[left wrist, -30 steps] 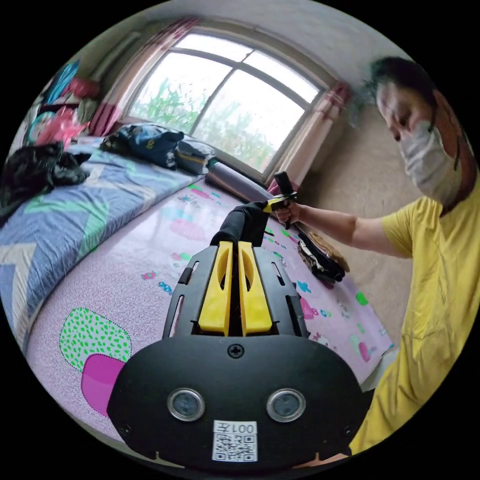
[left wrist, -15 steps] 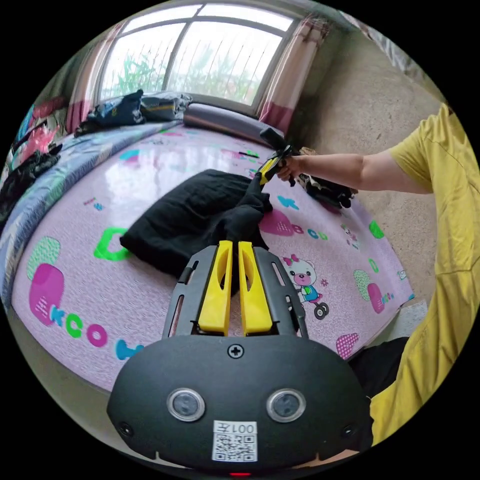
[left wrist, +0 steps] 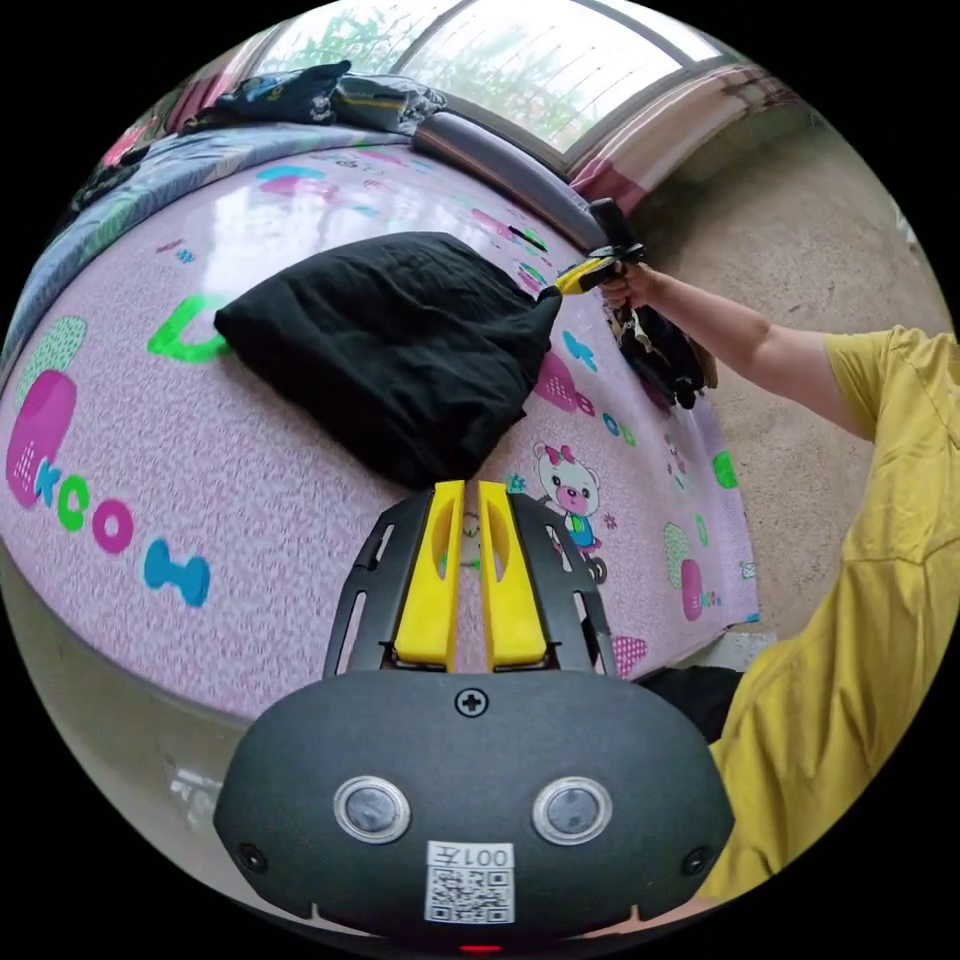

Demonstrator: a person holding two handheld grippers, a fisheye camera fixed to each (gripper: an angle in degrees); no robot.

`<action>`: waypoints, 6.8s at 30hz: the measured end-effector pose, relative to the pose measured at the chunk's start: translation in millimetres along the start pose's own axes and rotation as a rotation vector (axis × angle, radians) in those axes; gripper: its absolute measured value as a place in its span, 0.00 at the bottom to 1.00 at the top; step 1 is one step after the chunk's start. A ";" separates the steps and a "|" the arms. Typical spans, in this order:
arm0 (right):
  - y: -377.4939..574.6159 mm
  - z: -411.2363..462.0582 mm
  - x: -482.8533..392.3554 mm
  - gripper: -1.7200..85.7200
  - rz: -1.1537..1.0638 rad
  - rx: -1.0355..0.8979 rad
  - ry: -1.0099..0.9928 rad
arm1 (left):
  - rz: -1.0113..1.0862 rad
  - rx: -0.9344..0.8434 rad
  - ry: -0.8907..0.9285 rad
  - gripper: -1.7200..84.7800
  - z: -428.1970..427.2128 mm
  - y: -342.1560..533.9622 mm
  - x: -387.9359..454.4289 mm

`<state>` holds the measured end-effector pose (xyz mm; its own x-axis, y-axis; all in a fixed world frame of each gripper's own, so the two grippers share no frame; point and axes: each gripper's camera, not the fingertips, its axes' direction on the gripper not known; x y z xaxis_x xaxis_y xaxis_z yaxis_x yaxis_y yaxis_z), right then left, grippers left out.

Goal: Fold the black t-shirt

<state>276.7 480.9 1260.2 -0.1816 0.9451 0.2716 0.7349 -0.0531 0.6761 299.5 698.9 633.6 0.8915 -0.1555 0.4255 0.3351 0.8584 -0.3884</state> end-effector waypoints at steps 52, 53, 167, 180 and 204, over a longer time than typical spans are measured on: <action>-64.0 19.3 4.6 0.02 0.543 0.507 0.221 | -0.581 0.401 0.045 0.00 15.3 -81.0 -122.0; -59.0 14.8 -6.2 0.02 0.476 0.525 0.192 | -0.567 0.401 0.042 0.00 12.2 -80.0 -119.6; 345.4 92.0 -188.4 0.06 0.896 0.894 -0.263 | -0.432 -0.319 0.548 0.01 41.0 -109.8 -171.7; 363.9 88.2 -217.8 0.12 0.746 0.726 -0.200 | -0.382 -0.431 0.571 0.01 39.5 -171.7 -162.2; 359.5 147.2 -332.0 0.04 0.799 1.077 -0.283 | -0.320 -0.494 0.645 0.01 -2.3 -260.2 -101.7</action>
<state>697.3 195.5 1312.3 0.5705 0.8155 0.0973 0.7389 -0.4580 -0.4941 122.3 490.2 689.5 0.6803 -0.7277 0.0874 0.5599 0.4390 -0.7027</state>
